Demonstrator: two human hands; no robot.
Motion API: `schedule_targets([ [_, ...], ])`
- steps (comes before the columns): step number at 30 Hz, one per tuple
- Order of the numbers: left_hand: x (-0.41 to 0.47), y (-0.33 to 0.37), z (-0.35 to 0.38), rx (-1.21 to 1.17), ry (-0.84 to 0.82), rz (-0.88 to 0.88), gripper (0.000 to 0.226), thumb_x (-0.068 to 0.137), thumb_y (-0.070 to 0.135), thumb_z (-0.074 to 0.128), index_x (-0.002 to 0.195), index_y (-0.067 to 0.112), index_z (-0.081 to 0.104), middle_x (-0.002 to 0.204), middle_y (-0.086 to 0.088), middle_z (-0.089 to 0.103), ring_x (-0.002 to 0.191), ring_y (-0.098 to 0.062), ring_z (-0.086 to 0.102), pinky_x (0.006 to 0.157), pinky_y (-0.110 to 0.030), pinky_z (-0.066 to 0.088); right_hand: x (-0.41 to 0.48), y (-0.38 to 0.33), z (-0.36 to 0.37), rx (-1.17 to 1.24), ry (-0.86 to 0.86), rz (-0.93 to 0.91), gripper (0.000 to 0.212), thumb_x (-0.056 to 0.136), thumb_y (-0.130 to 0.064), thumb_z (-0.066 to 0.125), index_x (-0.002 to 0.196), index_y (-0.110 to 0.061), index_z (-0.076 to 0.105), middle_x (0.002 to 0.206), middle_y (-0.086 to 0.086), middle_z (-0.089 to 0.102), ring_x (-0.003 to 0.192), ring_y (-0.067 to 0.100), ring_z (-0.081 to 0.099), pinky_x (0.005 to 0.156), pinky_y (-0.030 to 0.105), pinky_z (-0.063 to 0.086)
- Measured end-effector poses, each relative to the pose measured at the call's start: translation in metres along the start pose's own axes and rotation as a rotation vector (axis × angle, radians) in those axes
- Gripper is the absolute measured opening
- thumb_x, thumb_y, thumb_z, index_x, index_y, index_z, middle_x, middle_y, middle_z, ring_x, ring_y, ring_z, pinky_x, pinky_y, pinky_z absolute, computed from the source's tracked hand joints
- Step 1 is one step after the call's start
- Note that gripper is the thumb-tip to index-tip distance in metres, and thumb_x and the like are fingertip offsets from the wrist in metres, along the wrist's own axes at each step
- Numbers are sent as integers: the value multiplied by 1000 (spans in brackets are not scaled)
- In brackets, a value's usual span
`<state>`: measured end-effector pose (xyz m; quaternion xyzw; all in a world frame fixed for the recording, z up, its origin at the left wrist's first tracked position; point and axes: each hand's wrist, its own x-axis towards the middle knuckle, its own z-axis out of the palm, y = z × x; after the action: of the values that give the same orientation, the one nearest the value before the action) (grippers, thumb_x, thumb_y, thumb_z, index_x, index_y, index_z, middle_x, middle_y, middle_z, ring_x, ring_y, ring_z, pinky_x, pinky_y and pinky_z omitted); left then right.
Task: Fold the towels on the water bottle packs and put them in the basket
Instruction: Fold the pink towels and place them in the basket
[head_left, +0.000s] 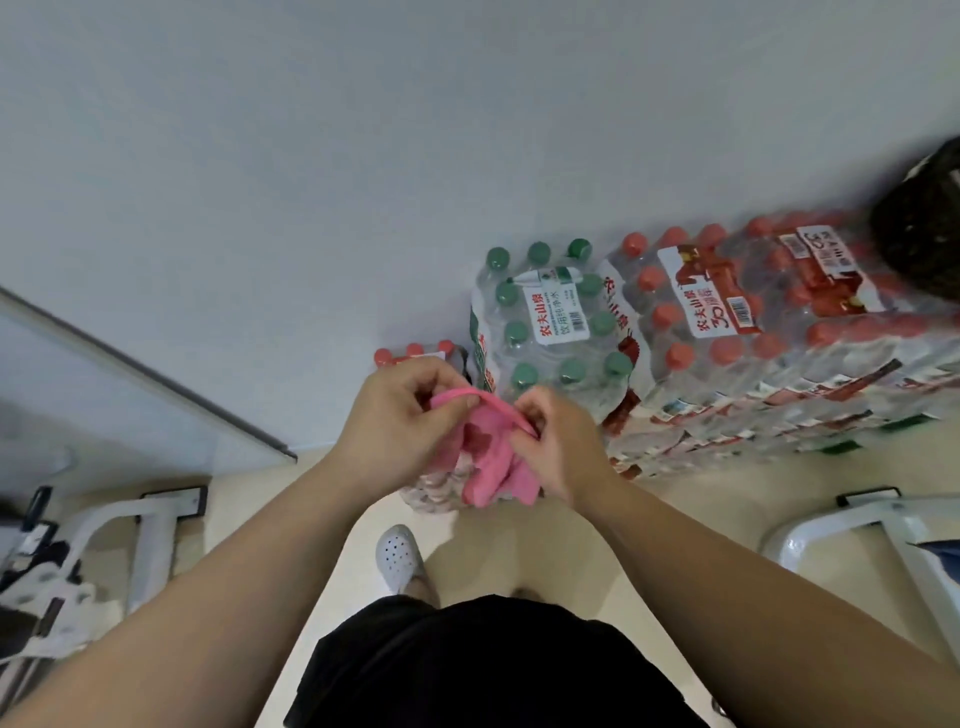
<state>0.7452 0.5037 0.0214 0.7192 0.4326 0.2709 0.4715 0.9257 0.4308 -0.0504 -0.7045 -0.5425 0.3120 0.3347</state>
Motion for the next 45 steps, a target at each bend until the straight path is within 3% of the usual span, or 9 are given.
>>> schedule_targets([
  [4, -9, 16, 5, 18, 49, -52, 9, 85, 9, 73, 79, 16, 71, 78, -16, 68, 68, -28, 60, 65, -33, 49, -27, 35, -23, 67, -6, 87, 26, 90, -11, 67, 78, -32, 59, 67, -12, 66, 60, 2, 62, 56, 24, 50],
  [6, -14, 23, 6, 11, 56, -67, 12, 87, 8, 72, 77, 13, 69, 74, -16, 66, 63, -16, 57, 60, -29, 47, -39, 51, -36, 88, -18, 116, 25, 91, -13, 67, 78, -34, 61, 69, -9, 67, 58, 7, 63, 54, 30, 52],
  [10, -27, 32, 19, 7, 94, -77, 15, 90, 5, 68, 76, 4, 66, 58, 10, 60, 50, -2, 50, 46, -12, 38, -53, 69, -57, -35, -39, 81, 15, 96, -21, 62, 82, -25, 64, 66, -6, 65, 61, 11, 62, 58, 33, 49],
  [15, -26, 26, 29, -28, 127, -51, 11, 90, 7, 68, 79, 7, 67, 74, -10, 65, 61, -10, 56, 57, -20, 46, -60, 83, -75, -184, -16, 97, 15, 98, -19, 55, 96, -21, 70, 79, -5, 68, 71, 13, 60, 62, 28, 40],
  [23, -12, 19, 54, -87, 96, -27, 13, 90, 17, 69, 78, 20, 66, 71, 4, 64, 62, -15, 58, 61, -31, 49, -89, 96, -101, -644, 121, 420, 12, 77, -13, 60, 80, -24, 59, 75, -2, 62, 71, 25, 57, 59, 31, 39],
  [31, 11, 28, 72, -142, 317, -47, 11, 92, 15, 64, 83, 8, 64, 75, -8, 64, 67, -10, 54, 66, -34, 49, -110, 127, -151, -524, 364, 617, 15, 77, -7, 61, 81, -21, 61, 77, 2, 61, 71, 25, 57, 58, 31, 43],
  [36, 24, 37, 104, -27, 426, -98, 12, 92, 22, 61, 83, 15, 62, 72, 6, 62, 69, -14, 60, 65, -31, 48, -105, 164, -189, -395, 496, 735, 18, 77, -5, 56, 83, -19, 66, 78, 7, 63, 74, 32, 60, 60, 30, 40],
  [40, 42, 52, 136, 70, 541, -153, 12, 94, 26, 60, 87, 16, 62, 71, 12, 58, 66, -10, 56, 61, -30, 46, -83, 191, -229, -317, 569, 638, 18, 89, -10, 49, 94, -13, 66, 83, 11, 64, 76, 33, 56, 66, 37, 44],
  [45, 68, 52, 170, 203, 630, -224, 13, 96, 25, 58, 90, 14, 61, 72, 9, 57, 75, -22, 59, 68, -33, 47, -37, 196, -282, -299, 382, 266, 11, 100, -16, 47, 100, -11, 56, 83, 6, 58, 74, 28, 52, 64, 35, 35],
])
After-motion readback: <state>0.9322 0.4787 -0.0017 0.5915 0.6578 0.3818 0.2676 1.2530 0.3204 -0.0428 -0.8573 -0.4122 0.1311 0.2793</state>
